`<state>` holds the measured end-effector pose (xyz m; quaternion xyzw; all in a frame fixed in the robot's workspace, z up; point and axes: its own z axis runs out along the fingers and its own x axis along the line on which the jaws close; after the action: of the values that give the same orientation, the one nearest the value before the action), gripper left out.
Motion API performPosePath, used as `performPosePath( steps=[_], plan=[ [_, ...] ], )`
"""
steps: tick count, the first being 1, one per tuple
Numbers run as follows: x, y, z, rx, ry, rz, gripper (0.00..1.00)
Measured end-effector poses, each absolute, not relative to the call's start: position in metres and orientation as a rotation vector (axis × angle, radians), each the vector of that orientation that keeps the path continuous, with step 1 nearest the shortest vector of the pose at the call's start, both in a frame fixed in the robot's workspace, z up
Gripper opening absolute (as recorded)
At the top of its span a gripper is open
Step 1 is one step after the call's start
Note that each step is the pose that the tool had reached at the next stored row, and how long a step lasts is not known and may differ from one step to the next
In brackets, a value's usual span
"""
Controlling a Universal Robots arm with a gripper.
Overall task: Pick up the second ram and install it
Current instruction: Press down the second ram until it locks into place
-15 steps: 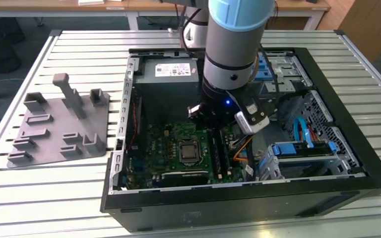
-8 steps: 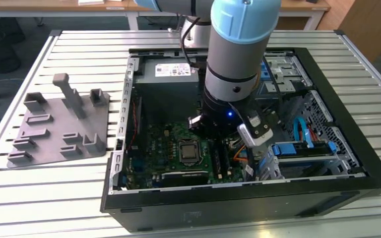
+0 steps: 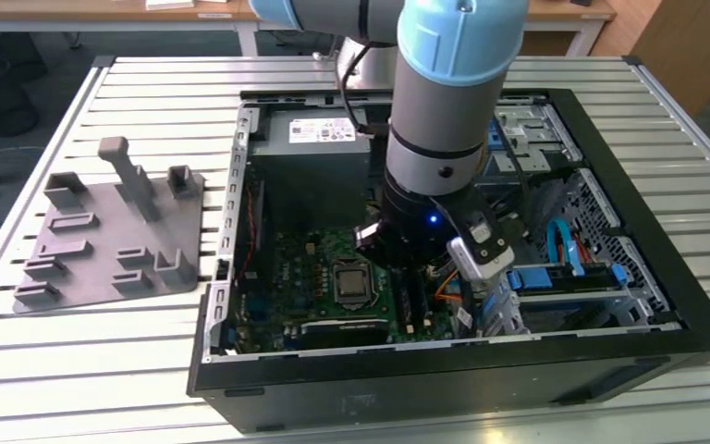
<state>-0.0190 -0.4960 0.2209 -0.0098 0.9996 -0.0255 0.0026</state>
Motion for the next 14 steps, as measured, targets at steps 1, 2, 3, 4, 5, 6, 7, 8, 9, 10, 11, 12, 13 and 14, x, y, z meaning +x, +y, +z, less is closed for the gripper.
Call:
performPosePath(
  steps=[1, 2, 3, 4, 5, 6, 7, 8, 9, 10, 11, 12, 13, 14],
  plan=[
    [-0.0190, -0.4967, 0.2205, -0.031, 3.135, -0.085, 0.10],
    [-0.0189, -0.4977, 0.2200, -0.031, 3.135, -0.088, 0.10],
    [-0.0188, -0.4985, 0.2193, -0.032, 3.135, -0.091, 0.10],
    [-0.0187, -0.4993, 0.2182, -0.032, 3.135, -0.092, 0.10],
    [-0.0186, -0.5001, 0.2169, -0.033, 3.136, -0.094, 0.10],
    [-0.0185, -0.5008, 0.2157, -0.033, 3.136, -0.095, 0.10],
    [-0.0186, -0.5015, 0.2146, -0.034, 3.136, -0.096, 0.10],
    [-0.0186, -0.5019, 0.2137, -0.034, 3.136, -0.097, 0.10],
    [-0.0186, -0.5021, 0.2135, -0.035, 3.136, -0.099, 0.10],
    [-0.0185, -0.5022, 0.2136, -0.036, 3.137, -0.100, 0.10],
    [-0.0184, -0.5024, 0.2144, -0.036, 3.137, -0.103, 0.10],
    [-0.0184, -0.5031, 0.2133, -0.037, 3.137, -0.101, 0.10],
    [-0.0185, -0.5037, 0.2126, -0.037, 3.136, -0.099, 0.10],
    [-0.0185, -0.5038, 0.2128, -0.037, 3.136, -0.099, 0.10]
  ],
)
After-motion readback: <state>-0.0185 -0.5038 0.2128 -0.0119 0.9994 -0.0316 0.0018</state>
